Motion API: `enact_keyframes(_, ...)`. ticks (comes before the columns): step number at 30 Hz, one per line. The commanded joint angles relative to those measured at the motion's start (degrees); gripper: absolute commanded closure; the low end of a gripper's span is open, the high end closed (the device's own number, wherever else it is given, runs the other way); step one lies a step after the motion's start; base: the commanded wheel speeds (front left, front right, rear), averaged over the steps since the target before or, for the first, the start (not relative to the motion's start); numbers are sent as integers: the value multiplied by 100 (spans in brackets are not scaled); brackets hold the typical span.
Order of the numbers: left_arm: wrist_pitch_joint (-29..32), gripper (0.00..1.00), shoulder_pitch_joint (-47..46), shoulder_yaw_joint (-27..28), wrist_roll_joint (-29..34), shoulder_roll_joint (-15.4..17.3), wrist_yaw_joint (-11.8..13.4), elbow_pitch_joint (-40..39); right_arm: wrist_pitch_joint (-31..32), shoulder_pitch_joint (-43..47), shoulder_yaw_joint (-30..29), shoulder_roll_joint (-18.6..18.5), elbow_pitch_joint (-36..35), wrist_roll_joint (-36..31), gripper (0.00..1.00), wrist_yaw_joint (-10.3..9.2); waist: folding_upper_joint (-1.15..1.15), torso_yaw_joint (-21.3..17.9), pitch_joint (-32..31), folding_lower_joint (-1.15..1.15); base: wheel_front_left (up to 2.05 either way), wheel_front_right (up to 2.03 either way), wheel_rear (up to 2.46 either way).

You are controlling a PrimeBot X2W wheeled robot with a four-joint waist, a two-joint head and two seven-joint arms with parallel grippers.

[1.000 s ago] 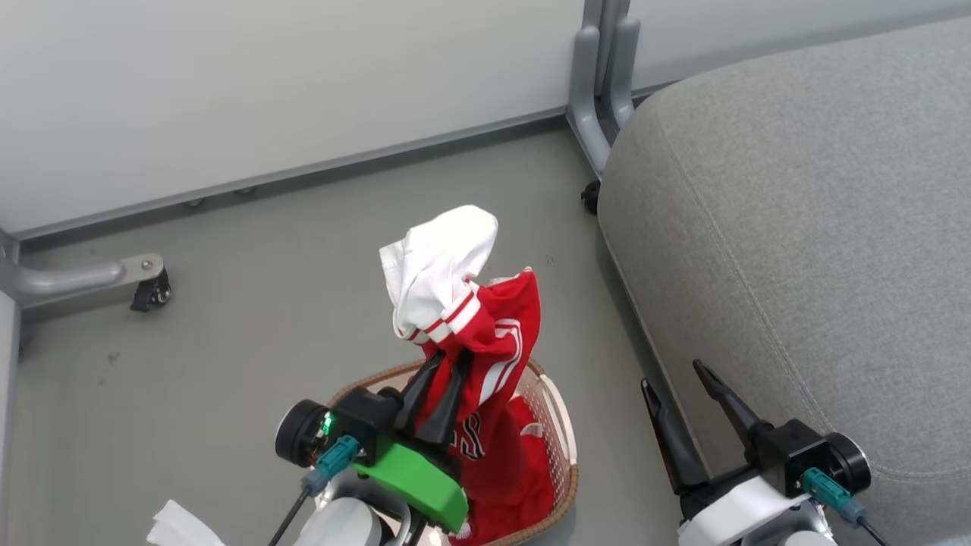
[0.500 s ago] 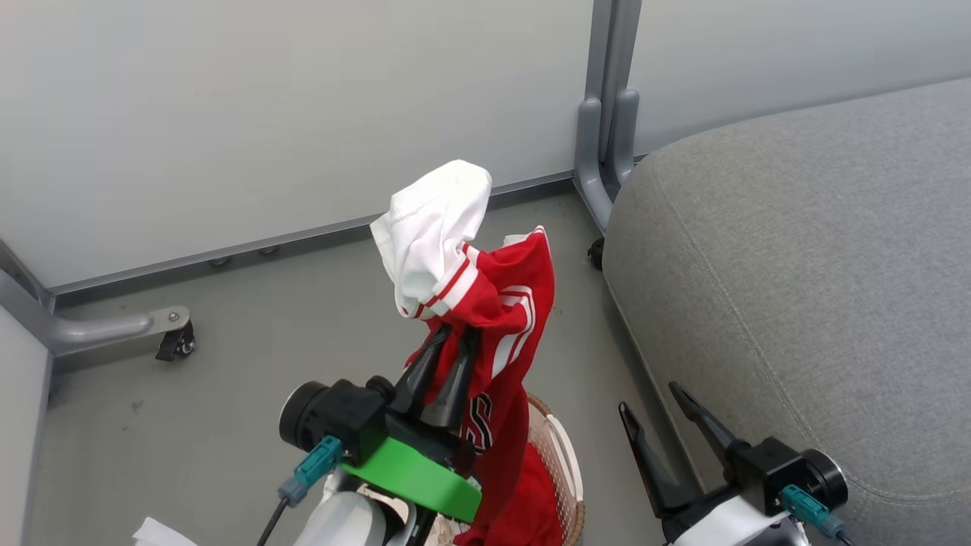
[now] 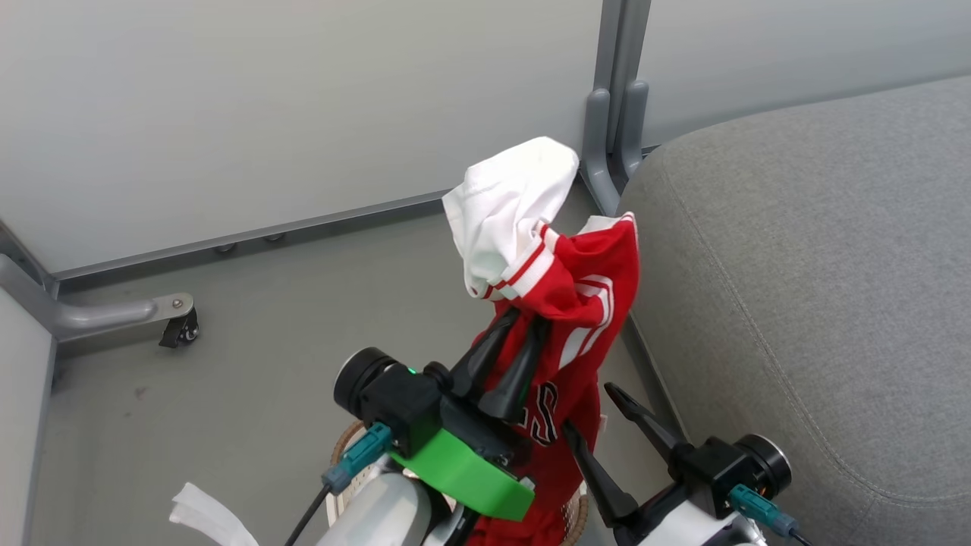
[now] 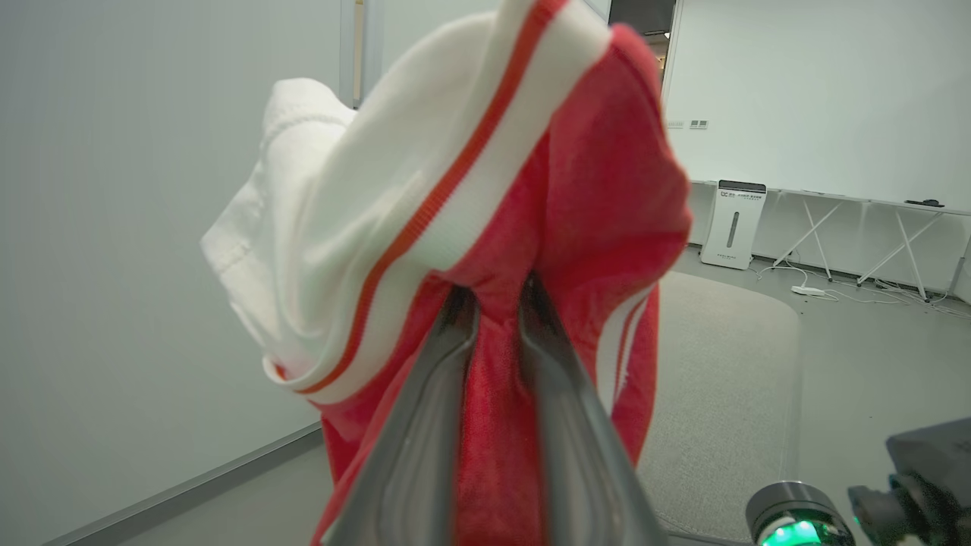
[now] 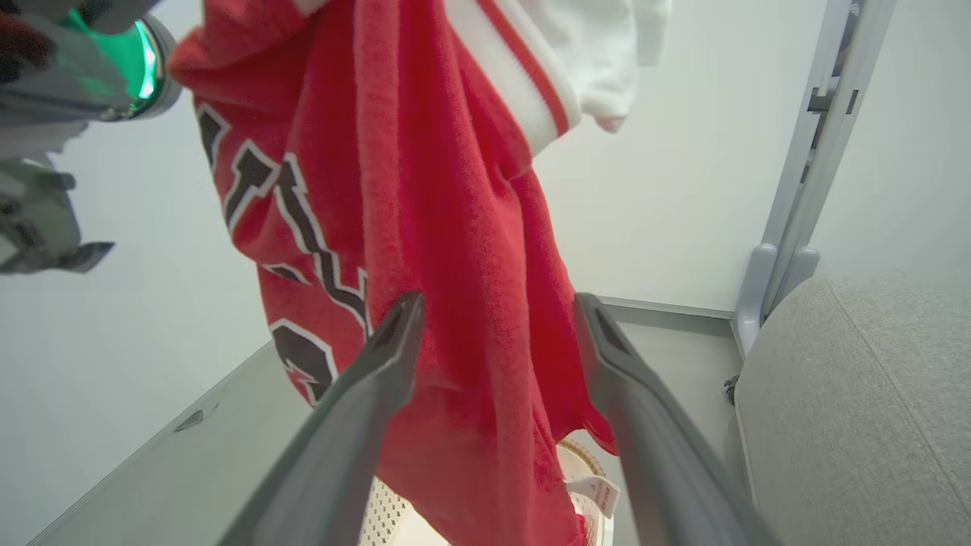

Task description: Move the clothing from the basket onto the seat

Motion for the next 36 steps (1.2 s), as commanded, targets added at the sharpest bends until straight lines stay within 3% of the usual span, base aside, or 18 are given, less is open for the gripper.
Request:
enact_keyframes(1, -5, 100, -119, -79, -64, -2, 25, -58, -4, -95, 44, -23, 27, 40, 0, -8, 65, 12, 23, 0, 0, 0, 0)
enact_keyframes(15, -5, 100, -491, -775, -299, 0, 224, -334, -3, -478, 287, -38, 657, 116, 2, -8, 65, 93, 137, 0, 0, 0, 0)
enact_keyframes(16, -5, 100, -500, -783, -300, 0, 236, -324, -3, -492, 292, -42, 670, 122, 38, -8, 65, 94, 142, 0, 0, 0, 0)
enact_keyframes(19, -5, 100, -509, -763, -270, 0, 269, -231, -3, -495, 321, -65, 686, 145, 100, -8, 65, 91, 150, 0, 0, 0, 0)
enact_keyframes(29, -5, 100, -336, -570, -403, -1, 321, -10, -4, -403, 325, -120, 643, 195, 100, -8, 65, 63, 207, 0, 0, 0, 0)
enact_keyframes(30, -5, 77, -330, -559, -393, -1, 318, 3, -4, -394, 315, -122, 637, 199, 100, -8, 65, 62, 214, 0, 0, 0, 0)
enact_keyframes(31, -5, 0, -318, -541, -385, 0, 332, 21, -3, -382, 298, -123, 631, 199, 100, -8, 65, 60, 220, 0, 0, 0, 0)
enact_keyframes(36, -5, 0, -302, -482, -408, -1, 408, 51, -3, -362, 264, -121, 607, 199, 100, -8, 65, 55, 229, 0, 0, 0, 0)
